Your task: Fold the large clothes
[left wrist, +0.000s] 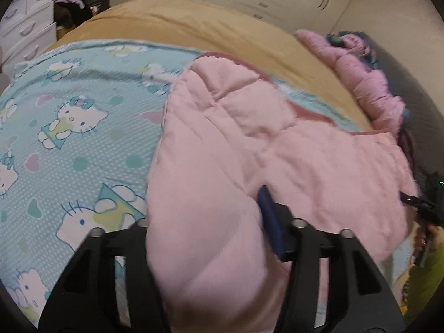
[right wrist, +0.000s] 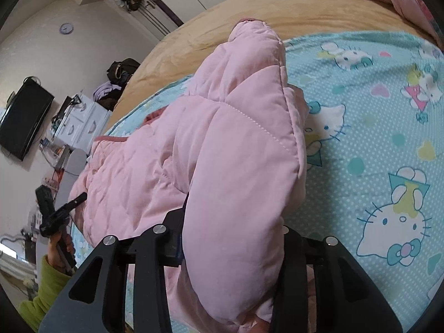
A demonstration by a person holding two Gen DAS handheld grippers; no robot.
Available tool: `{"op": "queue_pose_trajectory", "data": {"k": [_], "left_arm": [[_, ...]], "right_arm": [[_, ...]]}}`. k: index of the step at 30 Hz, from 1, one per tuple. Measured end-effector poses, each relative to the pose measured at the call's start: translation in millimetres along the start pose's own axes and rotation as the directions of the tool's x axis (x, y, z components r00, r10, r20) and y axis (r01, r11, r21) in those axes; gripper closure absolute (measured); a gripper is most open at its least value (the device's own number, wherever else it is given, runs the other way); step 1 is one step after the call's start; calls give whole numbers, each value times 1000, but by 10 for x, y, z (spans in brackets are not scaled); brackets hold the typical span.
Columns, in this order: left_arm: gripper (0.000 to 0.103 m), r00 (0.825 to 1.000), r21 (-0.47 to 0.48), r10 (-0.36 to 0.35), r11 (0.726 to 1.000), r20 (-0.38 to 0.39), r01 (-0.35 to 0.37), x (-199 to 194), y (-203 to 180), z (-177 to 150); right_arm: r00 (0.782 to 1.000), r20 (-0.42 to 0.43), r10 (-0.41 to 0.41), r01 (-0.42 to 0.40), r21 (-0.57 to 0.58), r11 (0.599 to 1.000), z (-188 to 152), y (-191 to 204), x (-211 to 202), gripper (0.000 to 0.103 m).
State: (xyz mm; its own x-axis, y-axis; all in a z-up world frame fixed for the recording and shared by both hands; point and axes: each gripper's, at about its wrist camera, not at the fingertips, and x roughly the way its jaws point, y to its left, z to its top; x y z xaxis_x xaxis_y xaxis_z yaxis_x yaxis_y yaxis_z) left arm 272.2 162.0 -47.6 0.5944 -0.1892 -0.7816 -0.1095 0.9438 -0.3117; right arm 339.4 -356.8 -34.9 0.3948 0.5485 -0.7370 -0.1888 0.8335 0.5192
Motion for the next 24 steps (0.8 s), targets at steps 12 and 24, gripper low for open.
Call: {"op": "queue_pose_trajectory", "data": {"k": [12,24], "left_arm": [[41,999,-36,4,999,-33,-5,324,58,61],[34,1000,-5,4,1000,-10,-4,44,-58,-33]], "right_arm": [[999,-29,-46,49,117,992,-74,-415,338,37],[958,123,-257,257,19,966,-198,29,-88,4]]}}
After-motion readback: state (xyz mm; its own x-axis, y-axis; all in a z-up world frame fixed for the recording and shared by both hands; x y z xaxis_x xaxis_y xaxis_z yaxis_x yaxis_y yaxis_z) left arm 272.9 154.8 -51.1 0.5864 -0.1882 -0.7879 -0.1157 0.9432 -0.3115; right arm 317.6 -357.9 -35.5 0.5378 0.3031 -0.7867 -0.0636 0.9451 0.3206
